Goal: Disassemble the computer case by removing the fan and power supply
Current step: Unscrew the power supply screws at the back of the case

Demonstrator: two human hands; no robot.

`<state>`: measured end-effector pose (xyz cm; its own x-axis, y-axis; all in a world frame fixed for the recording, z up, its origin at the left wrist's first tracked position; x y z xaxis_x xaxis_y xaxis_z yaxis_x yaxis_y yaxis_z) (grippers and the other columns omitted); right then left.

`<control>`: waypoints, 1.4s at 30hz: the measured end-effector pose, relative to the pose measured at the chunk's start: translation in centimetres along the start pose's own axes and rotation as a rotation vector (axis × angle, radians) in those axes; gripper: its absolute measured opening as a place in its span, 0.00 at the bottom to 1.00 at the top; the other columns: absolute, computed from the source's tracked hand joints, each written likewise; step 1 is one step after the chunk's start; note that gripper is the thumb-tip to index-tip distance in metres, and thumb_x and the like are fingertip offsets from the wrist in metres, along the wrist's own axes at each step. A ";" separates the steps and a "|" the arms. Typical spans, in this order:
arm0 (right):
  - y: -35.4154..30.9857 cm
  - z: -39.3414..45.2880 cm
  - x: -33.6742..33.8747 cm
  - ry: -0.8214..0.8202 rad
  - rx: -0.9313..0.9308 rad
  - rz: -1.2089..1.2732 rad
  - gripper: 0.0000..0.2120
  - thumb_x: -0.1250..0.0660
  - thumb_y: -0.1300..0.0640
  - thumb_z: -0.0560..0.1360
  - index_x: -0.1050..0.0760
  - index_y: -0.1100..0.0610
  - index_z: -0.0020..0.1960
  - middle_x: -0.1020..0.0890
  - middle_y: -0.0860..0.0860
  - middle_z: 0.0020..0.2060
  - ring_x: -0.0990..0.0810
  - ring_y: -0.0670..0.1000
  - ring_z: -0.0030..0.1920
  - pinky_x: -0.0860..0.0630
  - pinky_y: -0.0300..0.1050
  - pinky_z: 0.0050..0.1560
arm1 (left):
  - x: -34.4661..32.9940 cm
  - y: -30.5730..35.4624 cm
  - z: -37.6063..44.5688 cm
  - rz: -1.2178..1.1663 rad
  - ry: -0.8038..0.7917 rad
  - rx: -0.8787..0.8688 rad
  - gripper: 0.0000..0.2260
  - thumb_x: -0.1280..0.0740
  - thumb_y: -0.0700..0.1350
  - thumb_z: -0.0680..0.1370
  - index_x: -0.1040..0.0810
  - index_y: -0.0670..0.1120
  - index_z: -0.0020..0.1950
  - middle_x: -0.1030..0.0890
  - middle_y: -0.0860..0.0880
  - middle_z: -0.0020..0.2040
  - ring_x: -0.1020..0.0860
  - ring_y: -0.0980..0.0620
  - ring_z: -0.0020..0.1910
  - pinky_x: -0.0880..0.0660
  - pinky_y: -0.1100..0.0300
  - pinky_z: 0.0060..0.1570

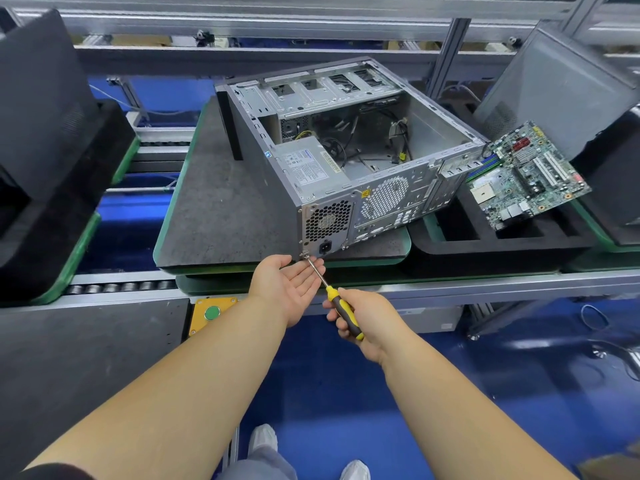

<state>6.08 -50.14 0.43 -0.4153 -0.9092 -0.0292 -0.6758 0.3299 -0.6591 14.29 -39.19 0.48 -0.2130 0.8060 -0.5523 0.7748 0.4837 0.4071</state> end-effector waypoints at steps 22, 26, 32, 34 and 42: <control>-1.2 0.7 0.3 0.024 0.194 -0.156 0.10 0.29 0.49 0.76 0.25 0.55 0.48 0.24 0.51 0.34 0.27 0.48 0.29 0.28 0.41 0.29 | 0.0 0.2 0.6 0.204 0.122 -0.036 0.08 0.37 0.41 0.81 0.19 0.41 0.52 0.14 0.46 0.41 0.16 0.51 0.45 0.24 0.60 0.37; -1.1 0.6 0.2 0.027 0.150 -0.140 0.09 0.32 0.49 0.77 0.24 0.55 0.46 0.23 0.52 0.36 0.28 0.48 0.29 0.29 0.41 0.29 | 0.0 0.2 1.0 0.214 0.138 -0.037 0.07 0.35 0.43 0.80 0.18 0.41 0.51 0.14 0.47 0.40 0.17 0.51 0.45 0.23 0.60 0.38; -1.2 0.2 0.4 0.047 0.104 -0.127 0.09 0.34 0.50 0.79 0.22 0.56 0.49 0.19 0.53 0.38 0.25 0.49 0.31 0.26 0.41 0.31 | 0.2 0.3 1.2 0.223 0.151 -0.055 0.07 0.35 0.42 0.80 0.18 0.42 0.51 0.14 0.47 0.41 0.16 0.51 0.45 0.23 0.60 0.38; -1.1 0.2 0.4 0.052 0.074 -0.109 0.09 0.37 0.52 0.80 0.22 0.56 0.48 0.18 0.53 0.35 0.26 0.49 0.30 0.27 0.41 0.32 | 0.2 0.3 1.2 0.231 0.157 -0.062 0.08 0.36 0.42 0.81 0.18 0.42 0.51 0.14 0.47 0.40 0.17 0.52 0.46 0.23 0.61 0.38; -0.8 -0.2 0.8 0.054 0.046 -0.187 0.13 0.39 0.52 0.81 0.20 0.58 0.44 0.16 0.52 0.35 0.26 0.49 0.29 0.28 0.46 0.38 | 0.5 0.1 1.1 0.233 0.153 -0.077 0.07 0.35 0.41 0.81 0.18 0.42 0.49 0.14 0.47 0.39 0.17 0.52 0.45 0.22 0.60 0.42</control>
<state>6.17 -51.10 1.13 -0.3177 -0.9383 0.1364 -0.7164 0.1433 -0.6829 14.91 -39.17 -0.58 -0.1261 0.9377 -0.3237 0.7674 0.2990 0.5672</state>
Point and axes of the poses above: each hand's wrist, its own z-axis towards the middle knuckle, its own x-axis out of the back of the hand, y = z × x, the point moved 9 cm from there along z, towards the middle knuckle
